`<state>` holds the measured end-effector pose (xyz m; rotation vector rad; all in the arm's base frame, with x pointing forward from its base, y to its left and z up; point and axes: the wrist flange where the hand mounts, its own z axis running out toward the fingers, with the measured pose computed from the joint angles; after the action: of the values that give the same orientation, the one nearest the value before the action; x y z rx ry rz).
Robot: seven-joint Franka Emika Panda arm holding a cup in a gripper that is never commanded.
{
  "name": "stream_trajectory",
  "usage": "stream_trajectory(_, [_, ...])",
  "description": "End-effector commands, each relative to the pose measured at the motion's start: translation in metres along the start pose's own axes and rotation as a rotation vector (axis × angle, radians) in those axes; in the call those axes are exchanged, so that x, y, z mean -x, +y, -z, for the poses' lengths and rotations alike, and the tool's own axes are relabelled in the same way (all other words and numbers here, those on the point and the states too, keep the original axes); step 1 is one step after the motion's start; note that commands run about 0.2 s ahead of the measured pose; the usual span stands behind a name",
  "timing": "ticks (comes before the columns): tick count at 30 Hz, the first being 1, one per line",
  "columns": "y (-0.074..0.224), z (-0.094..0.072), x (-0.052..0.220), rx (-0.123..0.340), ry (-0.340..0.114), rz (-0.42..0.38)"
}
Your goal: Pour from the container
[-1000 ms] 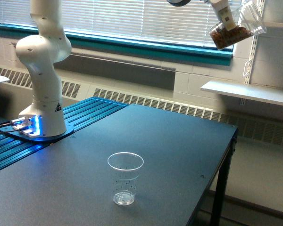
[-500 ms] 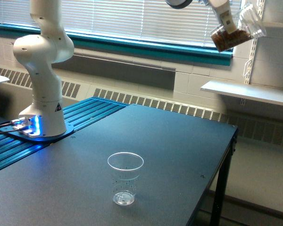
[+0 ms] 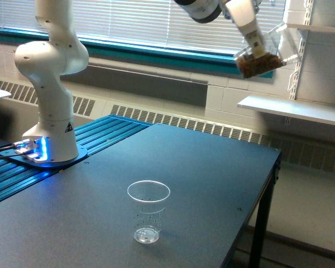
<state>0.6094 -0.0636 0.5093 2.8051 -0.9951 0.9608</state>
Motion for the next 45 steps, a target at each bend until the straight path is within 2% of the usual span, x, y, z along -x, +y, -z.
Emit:
stream_trajectory(1, [0.033, 0.001, -0.008, 0.016, 0.026, -0.057])
stream_trajectory(3, [0.044, -0.003, -0.005, 0.035, 0.037, -0.063])
stream_trajectory(18, [0.119, -0.02, 0.013, 0.134, 0.044, -0.138])
stream_trajectory(31, [0.183, -0.031, 0.035, 0.215, 0.013, -0.215])
stream_trajectory(45, [0.224, -0.038, 0.066, 0.283, -0.019, -0.228])
